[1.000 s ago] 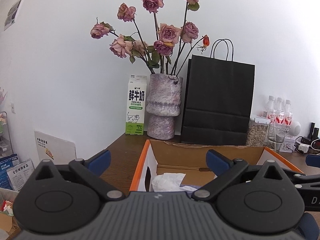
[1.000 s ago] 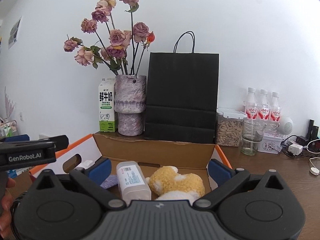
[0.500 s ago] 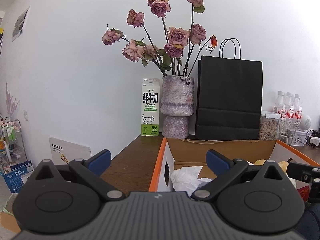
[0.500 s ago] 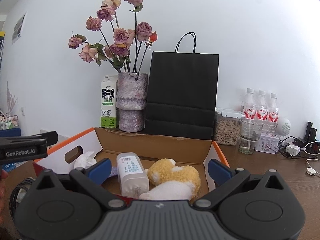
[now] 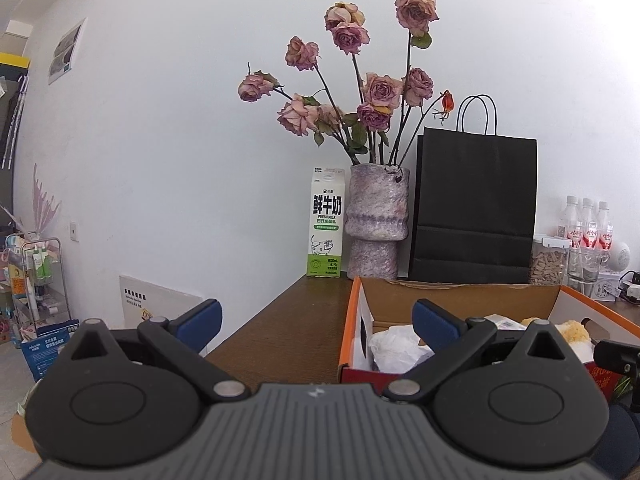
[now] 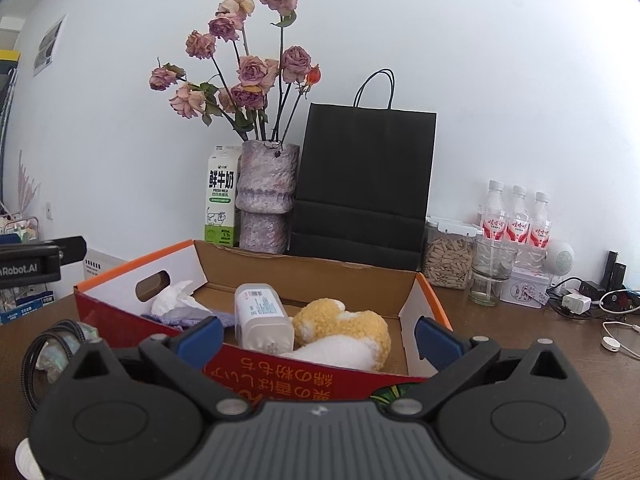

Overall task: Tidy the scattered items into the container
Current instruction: 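Move both grippers back toward the braided cable and small white items, then close the left gripper on the black braided cable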

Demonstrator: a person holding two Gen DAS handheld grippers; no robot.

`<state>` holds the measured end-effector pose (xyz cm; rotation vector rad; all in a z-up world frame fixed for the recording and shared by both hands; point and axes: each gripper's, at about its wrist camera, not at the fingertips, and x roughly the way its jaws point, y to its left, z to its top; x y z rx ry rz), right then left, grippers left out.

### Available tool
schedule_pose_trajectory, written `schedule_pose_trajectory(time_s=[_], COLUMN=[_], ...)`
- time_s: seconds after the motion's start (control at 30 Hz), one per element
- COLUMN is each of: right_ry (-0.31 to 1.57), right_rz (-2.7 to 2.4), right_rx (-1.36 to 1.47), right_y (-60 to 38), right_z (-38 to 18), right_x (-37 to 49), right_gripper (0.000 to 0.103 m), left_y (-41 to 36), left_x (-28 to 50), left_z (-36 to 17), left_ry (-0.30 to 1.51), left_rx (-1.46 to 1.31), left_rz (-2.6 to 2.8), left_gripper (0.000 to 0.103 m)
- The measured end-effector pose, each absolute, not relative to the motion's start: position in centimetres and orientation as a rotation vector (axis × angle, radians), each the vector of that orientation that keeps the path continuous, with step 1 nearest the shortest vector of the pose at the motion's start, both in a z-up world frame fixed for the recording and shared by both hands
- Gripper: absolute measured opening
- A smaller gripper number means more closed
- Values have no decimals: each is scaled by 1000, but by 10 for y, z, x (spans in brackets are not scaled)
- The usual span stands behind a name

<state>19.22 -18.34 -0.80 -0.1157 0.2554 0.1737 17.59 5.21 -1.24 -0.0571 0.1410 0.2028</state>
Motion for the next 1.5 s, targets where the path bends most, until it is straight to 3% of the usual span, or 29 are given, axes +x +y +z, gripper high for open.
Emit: schedule_pose_trajectory(time_s=[0.63,1.5], right_ry=[346,396], right_rz=[188,157], right_rx=[-83,-101], right_y=[-207,-205], right_z=[-26,-30], right_x=[149,145], right_gripper=[103,103], left_y=[74,29], left_x=[138,158], left_z=[-24,-43], left_ry=[223,552], left_rx=[-126,18], left_rz=[222,15], left_gripper=[103,103])
